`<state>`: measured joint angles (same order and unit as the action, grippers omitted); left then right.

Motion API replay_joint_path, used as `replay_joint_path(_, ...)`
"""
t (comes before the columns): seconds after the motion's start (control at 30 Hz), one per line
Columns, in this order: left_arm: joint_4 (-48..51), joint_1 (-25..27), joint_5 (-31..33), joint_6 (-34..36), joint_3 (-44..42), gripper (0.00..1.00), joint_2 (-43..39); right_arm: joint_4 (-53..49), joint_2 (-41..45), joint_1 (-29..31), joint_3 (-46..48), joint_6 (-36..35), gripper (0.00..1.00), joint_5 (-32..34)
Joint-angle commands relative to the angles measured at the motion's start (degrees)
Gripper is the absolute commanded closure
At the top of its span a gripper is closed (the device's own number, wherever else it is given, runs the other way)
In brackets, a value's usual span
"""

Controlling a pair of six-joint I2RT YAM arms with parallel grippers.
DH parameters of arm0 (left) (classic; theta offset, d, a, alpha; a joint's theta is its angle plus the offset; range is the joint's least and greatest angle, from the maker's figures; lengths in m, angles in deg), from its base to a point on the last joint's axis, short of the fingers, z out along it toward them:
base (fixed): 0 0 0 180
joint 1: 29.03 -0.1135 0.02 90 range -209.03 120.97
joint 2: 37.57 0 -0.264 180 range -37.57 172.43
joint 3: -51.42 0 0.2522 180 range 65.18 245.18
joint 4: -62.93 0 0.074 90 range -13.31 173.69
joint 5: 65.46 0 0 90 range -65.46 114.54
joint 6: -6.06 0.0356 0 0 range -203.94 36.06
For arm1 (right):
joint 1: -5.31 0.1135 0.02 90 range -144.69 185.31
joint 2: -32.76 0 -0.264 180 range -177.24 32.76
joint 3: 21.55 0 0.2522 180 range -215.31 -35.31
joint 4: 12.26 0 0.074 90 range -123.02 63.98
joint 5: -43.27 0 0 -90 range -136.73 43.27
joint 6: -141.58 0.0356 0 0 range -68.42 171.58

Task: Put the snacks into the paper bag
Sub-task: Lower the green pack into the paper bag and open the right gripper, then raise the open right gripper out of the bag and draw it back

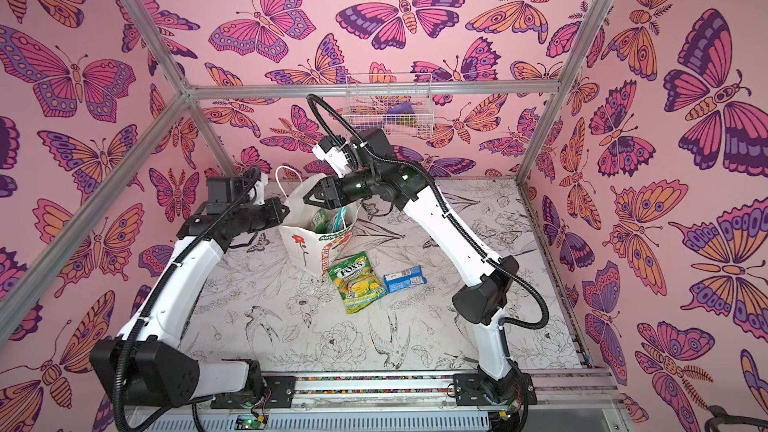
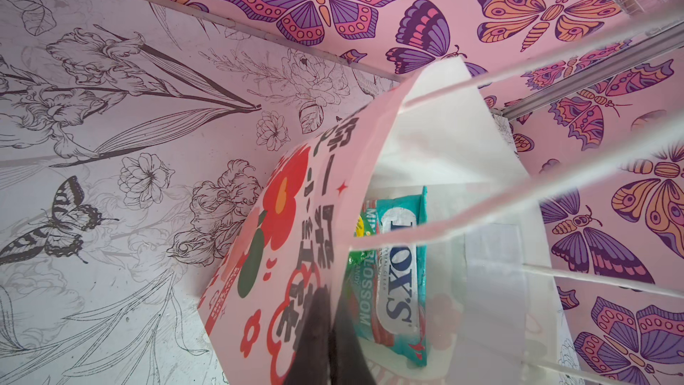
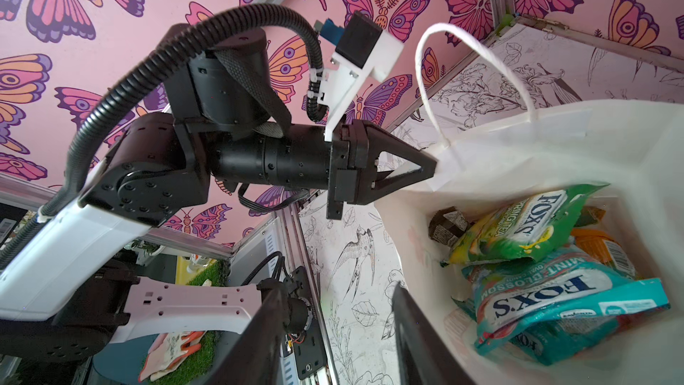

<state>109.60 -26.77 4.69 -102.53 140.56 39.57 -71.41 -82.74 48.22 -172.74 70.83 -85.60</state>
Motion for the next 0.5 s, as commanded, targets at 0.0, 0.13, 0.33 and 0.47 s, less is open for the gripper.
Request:
replay_joint_path(0.0, -3.29, -0.31, -0.8, -0.31, 0.04, 1.0, -1.47, 0.45, 2.16, 0.55, -1.05, -0.79, 0.49, -0.88)
replay_joint_path(0.13, -3.31, -0.36, -0.8, -0.31, 0.04, 1.0, -1.56, 0.43, 4.06, 0.67, 1.23, -1.24, 0.45, -0.44)
replay_joint_path(0.33, -3.29, -0.33, -0.84, -0.31, 0.05, 1.0, -1.38, 2.37, 8.65, 0.76, 8.23, -1.63, 0.41, 1.69)
replay_joint_path(0.47, -3.29, -0.33, -0.77, -0.31, 0.05, 1.0, -1.38, 2.55, 10.87, 0.71, 11.28, -1.93, 0.36, 6.16)
